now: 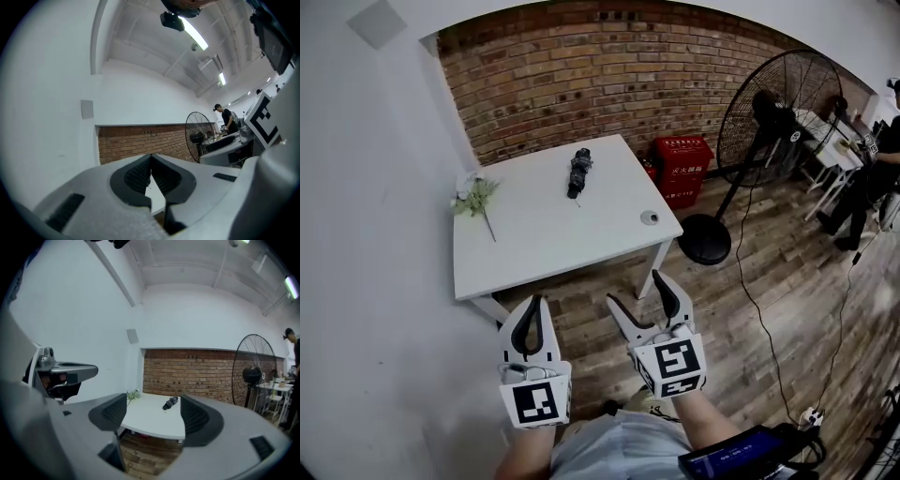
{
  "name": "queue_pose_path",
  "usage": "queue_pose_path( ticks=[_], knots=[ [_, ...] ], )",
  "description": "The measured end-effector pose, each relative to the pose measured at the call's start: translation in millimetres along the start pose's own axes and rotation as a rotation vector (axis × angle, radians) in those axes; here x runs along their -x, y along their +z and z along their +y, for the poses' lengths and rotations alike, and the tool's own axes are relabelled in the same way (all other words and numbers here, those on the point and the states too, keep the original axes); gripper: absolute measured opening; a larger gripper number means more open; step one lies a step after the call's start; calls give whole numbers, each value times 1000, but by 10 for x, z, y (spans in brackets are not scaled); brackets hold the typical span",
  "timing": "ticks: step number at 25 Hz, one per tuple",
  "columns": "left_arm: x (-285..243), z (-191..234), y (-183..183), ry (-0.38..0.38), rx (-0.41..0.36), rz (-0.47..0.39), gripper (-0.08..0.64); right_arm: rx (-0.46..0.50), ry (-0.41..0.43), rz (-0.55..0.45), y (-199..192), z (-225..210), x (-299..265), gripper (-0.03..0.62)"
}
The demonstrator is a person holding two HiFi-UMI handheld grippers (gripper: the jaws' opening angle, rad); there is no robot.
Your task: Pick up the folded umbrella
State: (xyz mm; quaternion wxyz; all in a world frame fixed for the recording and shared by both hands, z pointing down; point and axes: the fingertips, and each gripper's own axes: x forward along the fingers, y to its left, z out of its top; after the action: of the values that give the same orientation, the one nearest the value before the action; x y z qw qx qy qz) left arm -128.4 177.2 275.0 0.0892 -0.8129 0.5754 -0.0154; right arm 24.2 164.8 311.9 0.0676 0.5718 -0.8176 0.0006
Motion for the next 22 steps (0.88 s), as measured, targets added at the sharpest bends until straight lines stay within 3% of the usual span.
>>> queue_pose_path(
  ticks=[9, 22],
  knots=[
    [-220, -43, -124, -25, 3, 9, 8, 3, -31, -2, -18, -179, -170, 357],
    [-876, 37, -328, -3, -39, 71, 8, -49, 11, 14, -171, -510, -863, 354]
  ],
)
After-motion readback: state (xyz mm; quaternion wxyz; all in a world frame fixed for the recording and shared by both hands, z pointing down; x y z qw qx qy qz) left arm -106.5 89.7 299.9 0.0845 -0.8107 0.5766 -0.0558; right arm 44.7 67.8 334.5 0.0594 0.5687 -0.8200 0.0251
